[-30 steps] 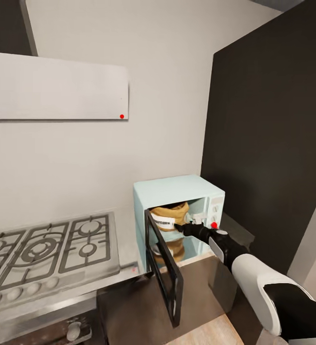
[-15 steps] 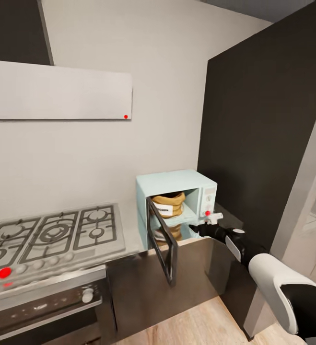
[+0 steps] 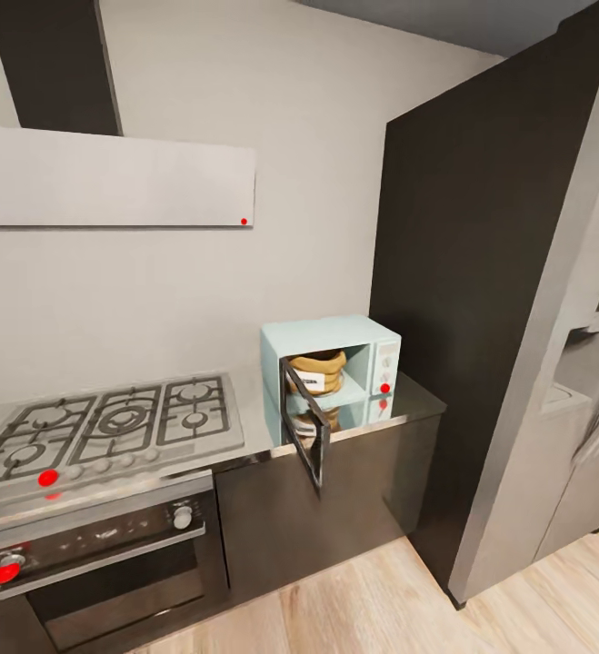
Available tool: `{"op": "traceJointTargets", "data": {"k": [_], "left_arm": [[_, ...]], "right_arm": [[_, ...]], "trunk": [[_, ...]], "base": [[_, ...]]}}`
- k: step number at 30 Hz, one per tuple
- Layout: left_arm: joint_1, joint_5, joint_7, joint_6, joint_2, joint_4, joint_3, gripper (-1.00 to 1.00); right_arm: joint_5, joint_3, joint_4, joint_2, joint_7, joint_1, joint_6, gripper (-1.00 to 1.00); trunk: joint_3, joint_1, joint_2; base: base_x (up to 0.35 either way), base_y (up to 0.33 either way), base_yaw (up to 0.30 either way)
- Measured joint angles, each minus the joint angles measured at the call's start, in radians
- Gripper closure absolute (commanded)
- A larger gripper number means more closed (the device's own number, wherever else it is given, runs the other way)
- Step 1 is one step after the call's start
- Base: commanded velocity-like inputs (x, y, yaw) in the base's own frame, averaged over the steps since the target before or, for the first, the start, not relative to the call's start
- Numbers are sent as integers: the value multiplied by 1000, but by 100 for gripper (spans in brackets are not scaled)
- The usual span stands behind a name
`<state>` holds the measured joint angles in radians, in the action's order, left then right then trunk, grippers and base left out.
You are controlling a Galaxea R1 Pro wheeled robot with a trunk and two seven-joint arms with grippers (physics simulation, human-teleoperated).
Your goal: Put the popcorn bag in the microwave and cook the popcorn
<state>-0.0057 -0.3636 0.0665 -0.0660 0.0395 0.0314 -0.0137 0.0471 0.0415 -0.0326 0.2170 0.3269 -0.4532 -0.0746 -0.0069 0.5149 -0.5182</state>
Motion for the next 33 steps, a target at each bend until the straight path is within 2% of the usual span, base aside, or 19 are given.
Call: {"op": "traceJointTargets", "data": {"k": [2,5,9,11,13,14,17,19,20,21,23,25,28,29,33], "left_arm": [[0,0,0,0,0,0,0,-100],[0,0,0,0,0,0,1,-100],[0,3,-1,-1,1,9,6,-100],[0,6,-1,-2,0,86,9,-100],[-1,7,-5,14,-10,246,11,-100],[-1,10,-6,43,-12,342,11,-100],[-1,17,-6,297,-9,733,11,-100],[-1,13,-4,520,-7,1061,11,-100],[-7,11,-5,590,-7,1200,11,-100],[-29,10,-6,630,-6,1281,11,-100],[-98,8,-5,655,-5,1348,11,-100],[-149,9,-6,634,-4,1387,11,-100],[-161,14,-6,571,-4,1454,33,-100],[-162,15,1,561,-4,1467,58,-100],[-163,19,44,548,-4,1471,108,-100]], "right_arm": [[4,-1,0,0,-85,66,7,-100],[8,-3,0,-1,-125,132,6,-100],[7,-4,0,-2,-167,160,-1,-100],[7,-4,0,-2,-172,186,-1,-100],[7,-4,0,-3,-174,201,2,-100],[8,-4,0,-3,-174,203,4,-100],[8,-5,0,-7,-174,205,2,-100],[4,-5,0,-18,-174,206,4,-100],[3,-5,0,-20,-174,206,6,-100],[3,-5,0,-21,-175,206,7,-100],[3,-5,1,-23,-175,206,8,-100],[1,-4,2,-24,-173,206,7,-100],[0,-4,2,-25,-173,206,6,-100],[-1,-3,2,-26,-173,206,6,-100],[-1,-3,2,-27,-174,206,8,-100]], "trunk": [[0,0,0],[0,0,0],[0,0,0],[0,0,0],[1,0,0],[1,0,0],[1,0,0],[1,0,0],[0,0,0],[1,0,0],[1,0,0],[0,0,0],[0,0,0],[0,0,0],[0,-1,0]], "base": [[-10,0,0],[-2,0,0],[0,0,0],[0,0,0],[0,0,0],[0,0,0],[0,0,0],[0,0,0],[0,0,0],[0,0,0],[0,0,0],[0,0,0],[0,0,0],[20,0,0],[248,0,0]]}}
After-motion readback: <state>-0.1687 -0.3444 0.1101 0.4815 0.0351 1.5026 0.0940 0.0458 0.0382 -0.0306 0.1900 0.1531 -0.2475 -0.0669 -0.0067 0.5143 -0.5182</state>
